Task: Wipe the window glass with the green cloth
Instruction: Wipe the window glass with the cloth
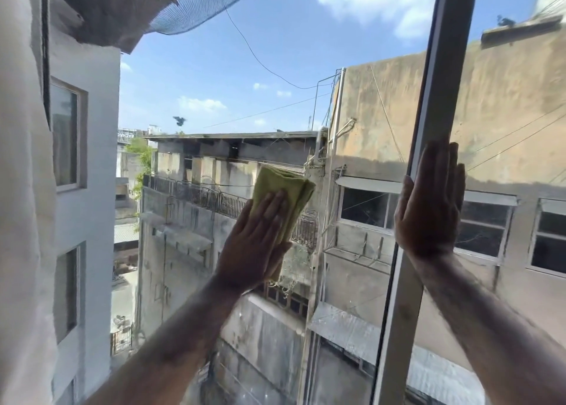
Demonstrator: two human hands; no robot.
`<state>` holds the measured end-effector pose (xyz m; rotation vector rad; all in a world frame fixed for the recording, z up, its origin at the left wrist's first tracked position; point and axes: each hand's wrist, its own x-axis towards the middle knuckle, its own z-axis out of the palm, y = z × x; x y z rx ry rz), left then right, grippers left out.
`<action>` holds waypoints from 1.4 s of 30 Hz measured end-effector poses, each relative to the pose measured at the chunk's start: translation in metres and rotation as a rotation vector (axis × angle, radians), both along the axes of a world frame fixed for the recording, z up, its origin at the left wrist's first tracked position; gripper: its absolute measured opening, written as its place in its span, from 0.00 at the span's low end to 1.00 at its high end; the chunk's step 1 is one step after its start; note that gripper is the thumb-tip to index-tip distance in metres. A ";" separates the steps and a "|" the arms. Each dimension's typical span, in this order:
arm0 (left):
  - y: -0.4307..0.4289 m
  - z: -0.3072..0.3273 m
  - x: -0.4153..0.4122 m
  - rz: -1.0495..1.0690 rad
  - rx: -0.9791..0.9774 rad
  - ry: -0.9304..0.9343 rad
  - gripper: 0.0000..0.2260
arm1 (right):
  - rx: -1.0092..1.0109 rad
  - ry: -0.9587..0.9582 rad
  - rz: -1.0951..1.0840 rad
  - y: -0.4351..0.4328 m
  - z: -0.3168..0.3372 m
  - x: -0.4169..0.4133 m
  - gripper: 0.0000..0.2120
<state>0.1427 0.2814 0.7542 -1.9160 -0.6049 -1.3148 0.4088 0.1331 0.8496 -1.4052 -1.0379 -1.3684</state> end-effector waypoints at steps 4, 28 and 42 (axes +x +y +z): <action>0.015 0.020 -0.038 0.109 -0.277 -0.502 0.31 | 0.004 0.008 -0.008 -0.001 0.000 -0.002 0.28; -0.054 0.111 0.043 -0.056 -0.007 -0.089 0.18 | 0.005 0.009 -0.025 0.000 0.002 0.000 0.30; -0.091 0.178 0.026 0.077 -0.255 -0.118 0.19 | -0.008 0.013 -0.017 0.001 0.002 0.003 0.30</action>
